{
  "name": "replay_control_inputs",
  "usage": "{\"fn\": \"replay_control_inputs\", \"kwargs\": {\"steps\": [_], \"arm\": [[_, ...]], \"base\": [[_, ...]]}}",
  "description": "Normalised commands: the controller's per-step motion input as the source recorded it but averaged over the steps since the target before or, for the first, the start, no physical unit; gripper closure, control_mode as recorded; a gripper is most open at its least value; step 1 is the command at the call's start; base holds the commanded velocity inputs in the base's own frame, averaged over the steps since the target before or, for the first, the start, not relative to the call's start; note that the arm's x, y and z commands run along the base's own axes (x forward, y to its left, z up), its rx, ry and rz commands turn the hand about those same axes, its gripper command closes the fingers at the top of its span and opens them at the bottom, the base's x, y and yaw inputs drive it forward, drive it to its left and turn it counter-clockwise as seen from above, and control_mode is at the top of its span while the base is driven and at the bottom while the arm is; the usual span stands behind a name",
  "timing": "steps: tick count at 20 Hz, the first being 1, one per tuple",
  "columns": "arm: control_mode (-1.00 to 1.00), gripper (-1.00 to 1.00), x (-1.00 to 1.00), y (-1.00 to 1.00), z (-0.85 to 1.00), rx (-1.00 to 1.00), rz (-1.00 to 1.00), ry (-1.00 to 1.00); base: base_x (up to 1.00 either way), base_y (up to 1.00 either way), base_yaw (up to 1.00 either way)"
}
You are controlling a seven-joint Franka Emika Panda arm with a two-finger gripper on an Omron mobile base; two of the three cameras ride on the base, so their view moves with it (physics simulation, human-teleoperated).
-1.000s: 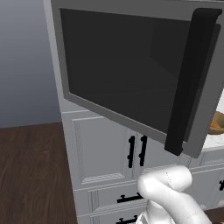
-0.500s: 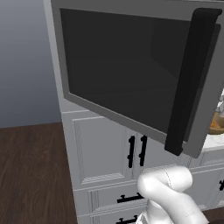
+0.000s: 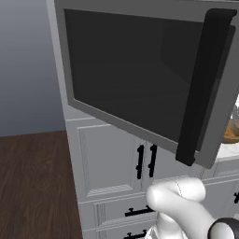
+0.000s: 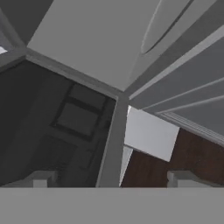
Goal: Open the microwave, place the bowl with waffle inside the microwave, then close the microwave door and turn it on.
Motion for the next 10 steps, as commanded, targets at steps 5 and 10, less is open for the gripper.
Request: {"fn": "replay_control_inputs", "kwargs": {"steps": [5,10], "arm": [[-1.0,-1.0,-0.31,0.71,0.0,-0.01,0.31,0.07],[-1.0,-1.0,-0.59,0.9,-0.01,0.0,0.34,0.02]], "base": [[0.0,0.0,0.0],[0.0,0.0,0.0]]}}
